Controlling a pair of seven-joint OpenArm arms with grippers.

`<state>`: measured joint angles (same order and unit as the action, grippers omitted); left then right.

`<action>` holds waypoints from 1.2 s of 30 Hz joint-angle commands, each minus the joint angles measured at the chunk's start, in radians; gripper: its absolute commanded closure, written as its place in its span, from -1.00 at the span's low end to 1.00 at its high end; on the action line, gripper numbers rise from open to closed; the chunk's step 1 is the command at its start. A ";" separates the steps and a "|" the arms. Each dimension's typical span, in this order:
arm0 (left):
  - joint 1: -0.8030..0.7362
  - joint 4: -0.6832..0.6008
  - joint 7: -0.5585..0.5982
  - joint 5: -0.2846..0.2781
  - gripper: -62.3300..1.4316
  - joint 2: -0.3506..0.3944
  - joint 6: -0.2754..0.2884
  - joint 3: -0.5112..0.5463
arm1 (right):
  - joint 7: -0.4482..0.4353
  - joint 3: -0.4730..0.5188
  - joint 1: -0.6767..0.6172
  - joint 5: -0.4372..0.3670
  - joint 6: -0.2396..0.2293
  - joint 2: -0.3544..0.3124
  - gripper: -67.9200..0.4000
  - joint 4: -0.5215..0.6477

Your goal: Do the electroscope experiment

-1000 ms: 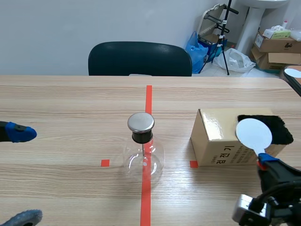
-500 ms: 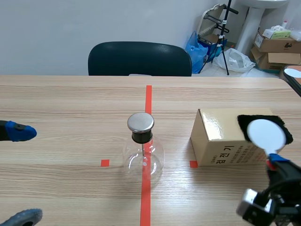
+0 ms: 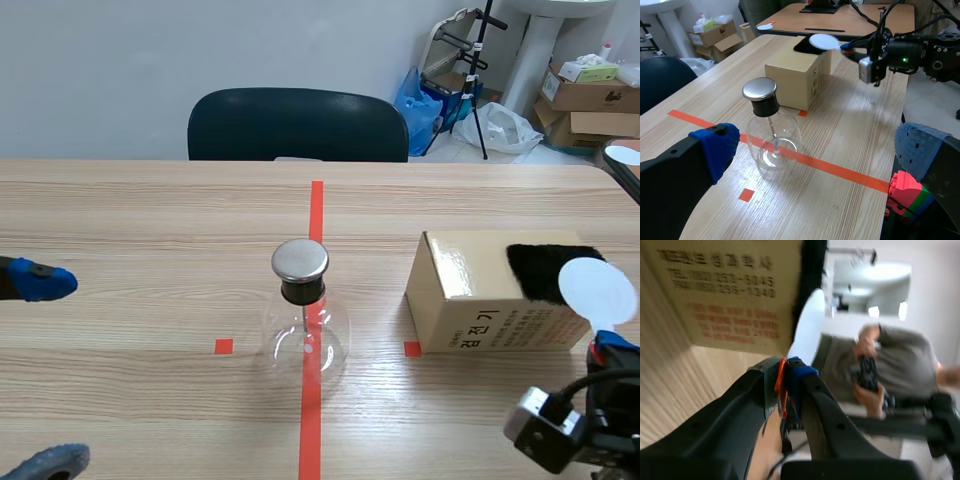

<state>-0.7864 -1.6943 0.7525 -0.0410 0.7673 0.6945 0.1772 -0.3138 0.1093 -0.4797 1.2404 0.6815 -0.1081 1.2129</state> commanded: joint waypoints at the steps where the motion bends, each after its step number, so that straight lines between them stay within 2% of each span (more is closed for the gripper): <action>1: 0.003 -0.005 0.014 -0.014 -1.00 -0.004 0.002 -0.003 | -0.160 0.000 0.001 0.013 0.002 -0.016 0.96 0.012; 2: 0.003 -0.005 0.014 -0.014 -1.00 -0.004 0.002 -0.003 | -0.192 0.000 0.001 0.012 0.011 -0.016 0.96 0.013; 3: 0.003 -0.005 0.014 -0.014 -1.00 -0.004 0.002 -0.003 | -0.156 0.000 -0.001 0.009 0.030 -0.014 0.96 0.014; 5: 0.003 -0.005 0.014 -0.015 -1.00 -0.004 0.002 -0.003 | 0.019 0.000 -0.006 0.003 0.035 -0.011 0.96 0.014; 6: 0.003 -0.005 0.014 -0.015 -1.00 -0.004 0.002 -0.003 | 0.078 0.001 -0.008 0.003 0.025 -0.011 0.96 0.014; 7: 0.003 -0.005 0.014 -0.014 -1.00 -0.004 0.002 -0.003 | 0.068 0.001 -0.008 0.010 0.014 -0.012 0.96 0.014; 9: 0.003 -0.005 0.014 -0.015 -1.00 -0.004 0.002 -0.003 | -0.101 0.000 0.000 0.013 0.006 -0.015 0.96 0.014; 10: 0.003 -0.005 0.014 -0.015 -1.00 -0.004 0.002 -0.003 | -0.154 0.000 0.002 0.013 0.008 -0.016 0.96 0.014; 11: 0.003 -0.005 0.014 -0.015 -1.00 -0.004 0.002 -0.003 | -0.144 0.001 0.003 0.012 0.027 -0.015 0.96 0.015; 13: 0.003 -0.005 0.014 -0.015 -1.00 -0.004 0.002 -0.003 | 0.022 0.001 -0.001 0.004 0.048 -0.011 0.96 0.015; 14: 0.003 -0.005 0.014 -0.015 -1.00 -0.004 0.002 -0.003 | 0.101 0.002 -0.003 0.003 0.035 -0.011 0.96 0.015; 15: 0.003 -0.005 0.014 -0.015 -1.00 -0.004 0.002 -0.003 | 0.125 0.002 -0.003 0.005 0.013 -0.011 0.96 0.014; 16: 0.003 -0.005 0.014 -0.015 -1.00 -0.004 0.002 -0.003 | 0.092 0.002 -0.002 0.011 -0.001 -0.014 0.96 0.014; 18: 0.003 -0.005 0.014 -0.014 -1.00 -0.004 0.002 -0.003 | -0.050 0.000 0.004 0.013 -0.001 -0.014 0.96 0.015; 19: 0.003 -0.005 0.014 -0.014 -1.00 -0.004 0.002 -0.003 | -0.088 0.000 0.006 0.013 0.007 -0.014 0.96 0.015; 20: 0.003 -0.005 0.014 -0.014 -1.00 -0.004 0.002 -0.003 | -0.091 0.000 0.006 0.012 0.012 -0.013 0.96 0.015; 24: 0.003 -0.005 0.014 -0.014 -1.00 -0.004 0.002 -0.003 | 0.028 0.001 0.006 0.009 0.013 -0.014 0.96 0.015; 29: 0.003 -0.005 0.014 -0.015 -1.00 -0.004 0.002 -0.003 | -0.026 0.000 0.010 0.018 0.014 -0.012 0.96 0.015; 36: 0.003 -0.005 0.014 -0.015 -1.00 -0.004 0.002 -0.003 | -0.006 0.002 0.012 0.018 0.014 -0.002 0.96 0.015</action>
<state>-0.7864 -1.6939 0.7528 -0.0414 0.7673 0.6945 0.1772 -0.3267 0.1093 -0.4751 1.2610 0.6949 -0.1074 1.2152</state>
